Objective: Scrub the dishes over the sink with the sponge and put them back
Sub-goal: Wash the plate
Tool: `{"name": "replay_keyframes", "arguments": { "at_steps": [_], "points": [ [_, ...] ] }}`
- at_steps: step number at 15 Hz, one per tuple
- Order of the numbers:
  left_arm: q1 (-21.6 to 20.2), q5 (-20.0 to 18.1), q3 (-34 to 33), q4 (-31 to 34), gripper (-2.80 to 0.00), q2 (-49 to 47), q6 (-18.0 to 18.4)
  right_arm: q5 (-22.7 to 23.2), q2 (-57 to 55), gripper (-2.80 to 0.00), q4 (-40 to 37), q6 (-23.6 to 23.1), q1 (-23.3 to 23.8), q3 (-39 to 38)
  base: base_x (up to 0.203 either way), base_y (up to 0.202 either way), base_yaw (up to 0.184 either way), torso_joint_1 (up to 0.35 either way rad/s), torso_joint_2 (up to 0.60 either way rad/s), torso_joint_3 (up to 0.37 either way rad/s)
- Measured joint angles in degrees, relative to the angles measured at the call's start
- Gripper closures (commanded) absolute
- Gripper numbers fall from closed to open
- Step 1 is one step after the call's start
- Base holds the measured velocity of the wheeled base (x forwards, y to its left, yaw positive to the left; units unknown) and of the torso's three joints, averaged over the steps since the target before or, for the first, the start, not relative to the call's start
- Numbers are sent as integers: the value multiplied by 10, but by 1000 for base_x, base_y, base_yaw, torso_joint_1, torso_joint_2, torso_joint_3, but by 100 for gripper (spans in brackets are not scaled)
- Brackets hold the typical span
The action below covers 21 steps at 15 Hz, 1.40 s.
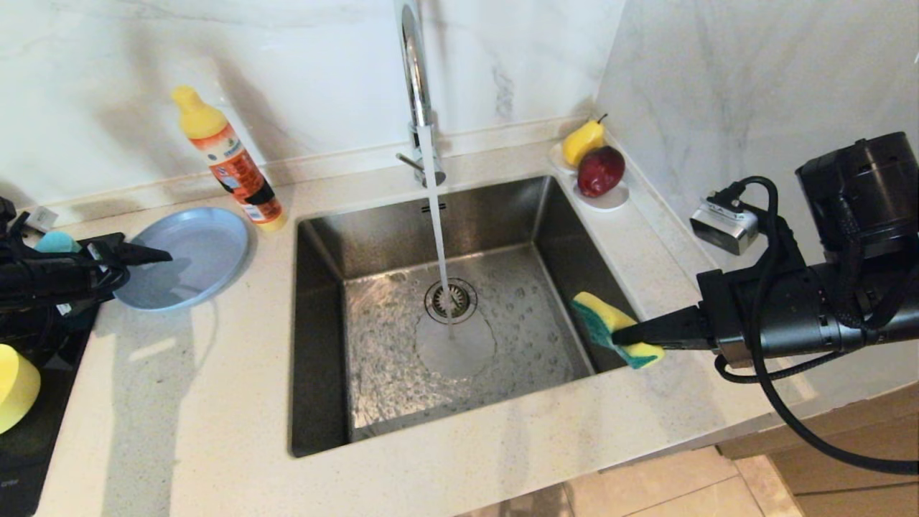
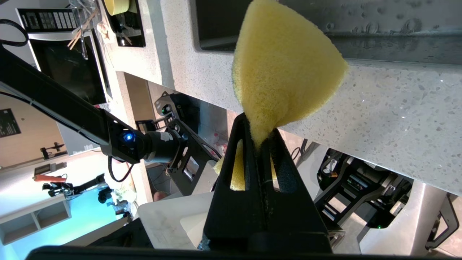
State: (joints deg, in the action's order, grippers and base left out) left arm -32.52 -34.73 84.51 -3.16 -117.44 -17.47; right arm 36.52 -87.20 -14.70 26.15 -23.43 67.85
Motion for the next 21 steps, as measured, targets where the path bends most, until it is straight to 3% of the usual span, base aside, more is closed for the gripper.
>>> {"name": "replay_keyframes", "arguments": {
  "at_steps": [6, 9, 12, 16, 21],
  "points": [
    [1, 3, 3, 2, -280, -2, -2, 0, -1, 0, 0, 0, 0, -1, 0, 0, 0, 0, 0, 0],
    [6, 33, 28, 22, -280, -8, -4, 0, 0, 0, 0, 0, 0, -5, 0, 0, 0, 0, 0, 0],
    [17, 78, 100, 102, -280, -20, -2, 0, 3, 0, -1, 0, 0, -8, 0, 0, 0, 0, 0, 0],
    [32, 86, 205, 227, -280, -33, 0, 0, 9, 0, 0, -1, 2, -13, 0, 0, 0, 0, 0, 0],
    [77, 186, 233, 266, -280, -60, 21, 0, 16, 0, 0, -1, 17, -20, 0, 0, 0, 0, 0, 0]
  ]
}}
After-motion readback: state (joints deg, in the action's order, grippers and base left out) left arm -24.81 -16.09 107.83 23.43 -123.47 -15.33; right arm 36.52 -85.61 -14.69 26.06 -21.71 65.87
